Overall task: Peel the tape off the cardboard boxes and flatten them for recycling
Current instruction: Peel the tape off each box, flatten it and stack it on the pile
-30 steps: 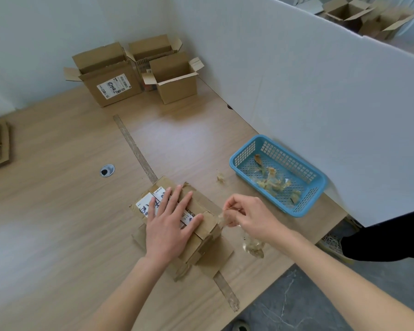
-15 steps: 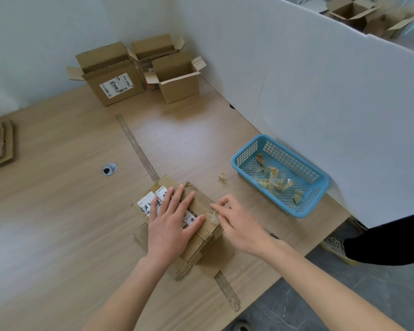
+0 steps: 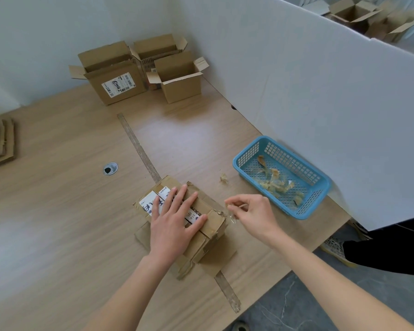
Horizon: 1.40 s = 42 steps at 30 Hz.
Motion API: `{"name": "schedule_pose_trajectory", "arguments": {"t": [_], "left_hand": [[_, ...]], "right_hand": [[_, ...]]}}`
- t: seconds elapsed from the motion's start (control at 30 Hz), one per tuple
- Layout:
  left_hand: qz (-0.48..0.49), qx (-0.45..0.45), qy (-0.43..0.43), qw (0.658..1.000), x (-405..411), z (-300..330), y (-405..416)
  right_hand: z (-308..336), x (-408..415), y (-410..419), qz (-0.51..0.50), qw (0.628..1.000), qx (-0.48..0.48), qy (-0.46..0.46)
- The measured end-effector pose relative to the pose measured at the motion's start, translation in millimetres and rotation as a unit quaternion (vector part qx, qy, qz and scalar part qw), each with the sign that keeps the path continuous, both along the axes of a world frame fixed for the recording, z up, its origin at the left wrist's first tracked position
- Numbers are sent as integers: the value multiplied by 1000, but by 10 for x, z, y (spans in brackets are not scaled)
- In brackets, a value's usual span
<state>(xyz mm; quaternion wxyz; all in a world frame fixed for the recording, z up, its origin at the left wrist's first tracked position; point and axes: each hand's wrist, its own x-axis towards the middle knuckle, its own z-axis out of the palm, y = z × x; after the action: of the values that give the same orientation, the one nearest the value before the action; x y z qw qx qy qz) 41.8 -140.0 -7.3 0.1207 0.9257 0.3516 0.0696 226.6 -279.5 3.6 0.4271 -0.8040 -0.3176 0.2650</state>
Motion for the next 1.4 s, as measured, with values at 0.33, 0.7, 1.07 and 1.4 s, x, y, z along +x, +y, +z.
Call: {"name": "schedule_pose_trajectory", "arguments": {"t": [0.33, 0.7, 1.07, 1.4], "left_hand": [[5, -1, 4, 1000, 49, 23, -10], [-58, 14, 13, 998, -47, -21, 87], [-61, 30, -7, 998, -44, -84, 80], [-53, 35, -29, 998, -36, -91, 74]], "right_hand": [[-119, -132, 236, -163, 969, 21, 184], [-82, -73, 228, -88, 958, 17, 274], [693, 277, 496, 26, 992, 67, 108], [361, -142, 174, 198, 978, -66, 12]]}}
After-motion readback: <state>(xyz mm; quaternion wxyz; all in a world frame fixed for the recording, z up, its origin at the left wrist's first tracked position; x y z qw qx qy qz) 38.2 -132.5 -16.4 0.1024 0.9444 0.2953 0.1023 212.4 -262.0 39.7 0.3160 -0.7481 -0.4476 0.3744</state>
